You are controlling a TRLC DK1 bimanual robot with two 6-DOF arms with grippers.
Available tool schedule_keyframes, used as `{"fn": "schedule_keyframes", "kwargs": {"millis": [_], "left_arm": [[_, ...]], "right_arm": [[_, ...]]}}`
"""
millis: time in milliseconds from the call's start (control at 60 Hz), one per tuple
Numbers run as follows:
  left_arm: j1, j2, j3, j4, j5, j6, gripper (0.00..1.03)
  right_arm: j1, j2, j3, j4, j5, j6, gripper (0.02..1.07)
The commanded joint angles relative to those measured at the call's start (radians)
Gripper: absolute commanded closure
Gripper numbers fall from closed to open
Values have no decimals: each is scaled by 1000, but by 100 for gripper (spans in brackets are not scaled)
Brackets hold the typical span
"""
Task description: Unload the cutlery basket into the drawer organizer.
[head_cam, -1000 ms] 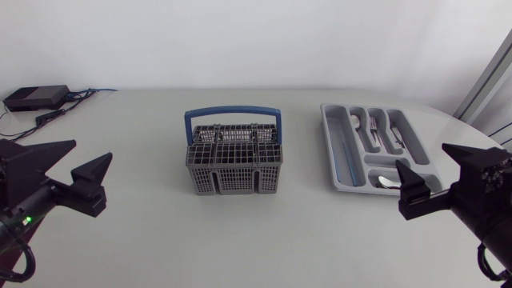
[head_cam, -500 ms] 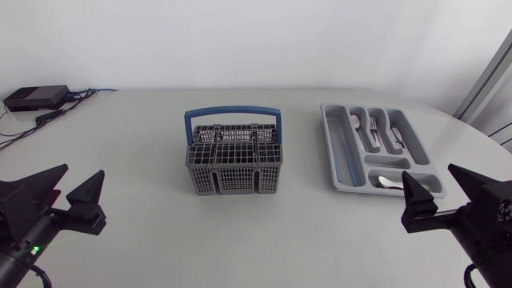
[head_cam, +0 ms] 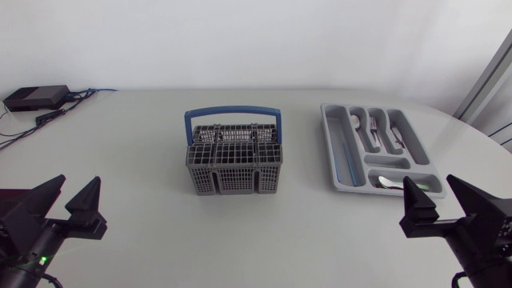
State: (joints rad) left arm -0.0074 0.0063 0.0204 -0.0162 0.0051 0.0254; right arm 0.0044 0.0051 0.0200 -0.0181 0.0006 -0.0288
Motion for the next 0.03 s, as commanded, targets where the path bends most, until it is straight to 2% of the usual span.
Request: {"fn": "schedule_keyframes", "kwargs": {"millis": [0,17], "left_arm": [[7,-6,-20,16,-5,-25,4],[7,-6,-20,16,-5,-25,4]], "right_arm": [[-4,-5,-20,18,-1,29,6],[-4,-5,-20,18,-1,29,6]]}}
